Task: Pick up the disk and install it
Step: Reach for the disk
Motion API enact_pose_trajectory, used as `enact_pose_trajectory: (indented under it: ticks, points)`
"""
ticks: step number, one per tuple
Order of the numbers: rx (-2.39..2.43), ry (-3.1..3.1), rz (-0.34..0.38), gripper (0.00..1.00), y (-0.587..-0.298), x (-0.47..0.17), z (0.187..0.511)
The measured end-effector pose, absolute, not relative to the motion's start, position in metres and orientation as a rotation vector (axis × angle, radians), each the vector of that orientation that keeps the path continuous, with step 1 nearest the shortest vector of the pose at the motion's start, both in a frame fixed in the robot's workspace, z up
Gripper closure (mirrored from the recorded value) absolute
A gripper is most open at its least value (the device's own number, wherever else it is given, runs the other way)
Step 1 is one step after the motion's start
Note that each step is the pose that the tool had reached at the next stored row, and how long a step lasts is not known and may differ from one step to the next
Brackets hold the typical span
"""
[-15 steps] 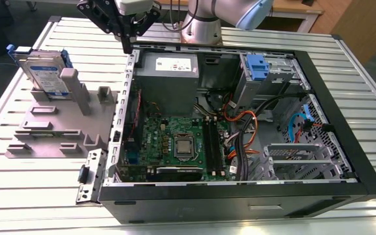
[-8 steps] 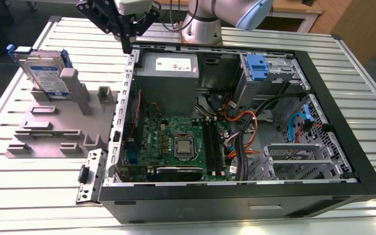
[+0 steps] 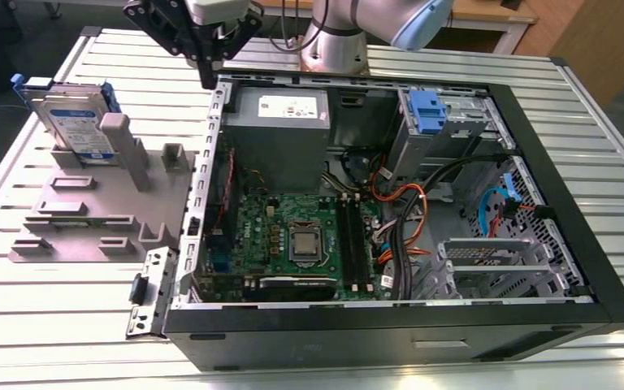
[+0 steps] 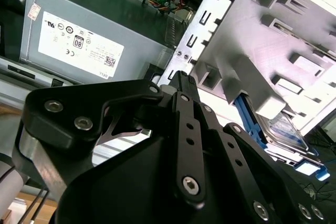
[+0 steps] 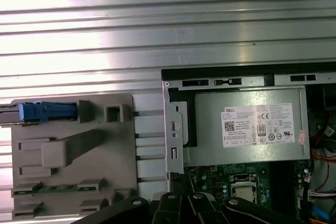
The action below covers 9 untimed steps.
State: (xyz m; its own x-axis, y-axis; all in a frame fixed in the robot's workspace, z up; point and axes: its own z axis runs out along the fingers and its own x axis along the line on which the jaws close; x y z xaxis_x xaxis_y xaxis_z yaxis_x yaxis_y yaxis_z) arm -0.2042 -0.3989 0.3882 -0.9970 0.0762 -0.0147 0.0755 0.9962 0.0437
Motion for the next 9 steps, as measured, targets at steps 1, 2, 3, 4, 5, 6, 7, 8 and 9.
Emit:
enact_pose_trajectory:
  ticks: [1,2,3,4,5,6,7,8,9]
  points:
    - [0.119,3.122,0.067,0.89,-0.3989,-0.2047,0.3883]
    - [0.119,3.122,0.067,0.89,-0.3989,-0.2051,0.3883]
    - [0.119,3.122,0.067,0.89,-0.3989,-0.2057,0.3883]
    - [0.119,3.122,0.067,0.89,-0.3989,-0.2059,0.3883]
    - [0.119,3.122,0.067,0.89,-0.3989,-0.2059,0.3883]
    - [0.118,3.122,0.067,0.89,-0.3989,-0.2059,0.3883]
    - [0.119,3.122,0.067,0.89,-0.3989,-0.206,0.3883]
    - [0.119,3.122,0.067,0.89,-0.3989,-0.206,0.3883]
    - [0.119,3.122,0.067,0.89,-0.3989,-0.2061,0.3883]
